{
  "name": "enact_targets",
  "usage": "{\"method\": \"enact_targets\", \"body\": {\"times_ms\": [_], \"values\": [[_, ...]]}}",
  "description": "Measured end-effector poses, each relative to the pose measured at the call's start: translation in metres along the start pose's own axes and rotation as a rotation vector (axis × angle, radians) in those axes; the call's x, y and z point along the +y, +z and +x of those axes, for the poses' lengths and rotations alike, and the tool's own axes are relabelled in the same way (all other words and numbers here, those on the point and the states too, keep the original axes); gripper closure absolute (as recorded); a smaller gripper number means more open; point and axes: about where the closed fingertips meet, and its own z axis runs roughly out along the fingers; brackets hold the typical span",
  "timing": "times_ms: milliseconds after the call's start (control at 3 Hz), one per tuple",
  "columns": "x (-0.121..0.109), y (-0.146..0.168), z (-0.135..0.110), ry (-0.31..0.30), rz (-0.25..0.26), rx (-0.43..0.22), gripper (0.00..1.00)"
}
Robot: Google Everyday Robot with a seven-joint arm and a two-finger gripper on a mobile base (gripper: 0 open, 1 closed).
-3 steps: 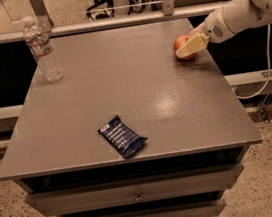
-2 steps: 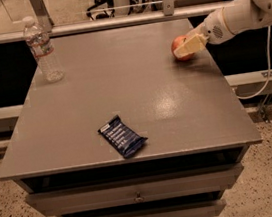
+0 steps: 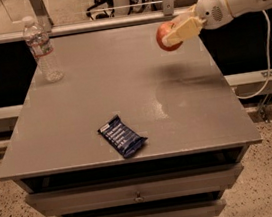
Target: Move apple near rxbar blueberry
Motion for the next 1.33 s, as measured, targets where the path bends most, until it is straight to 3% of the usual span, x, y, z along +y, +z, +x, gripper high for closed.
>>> {"method": "enact_targets", "body": {"times_ms": [667, 1000, 1333], "values": [[0.020, 0.010, -0.004, -0.018, -0.039, -0.007, 1.00], [0.061, 0.023, -0.020, -0.079, -0.035, -0.033, 1.00], [0.123, 0.056, -0.014, -0.119, -0.040, 0.031, 1.00]]}}
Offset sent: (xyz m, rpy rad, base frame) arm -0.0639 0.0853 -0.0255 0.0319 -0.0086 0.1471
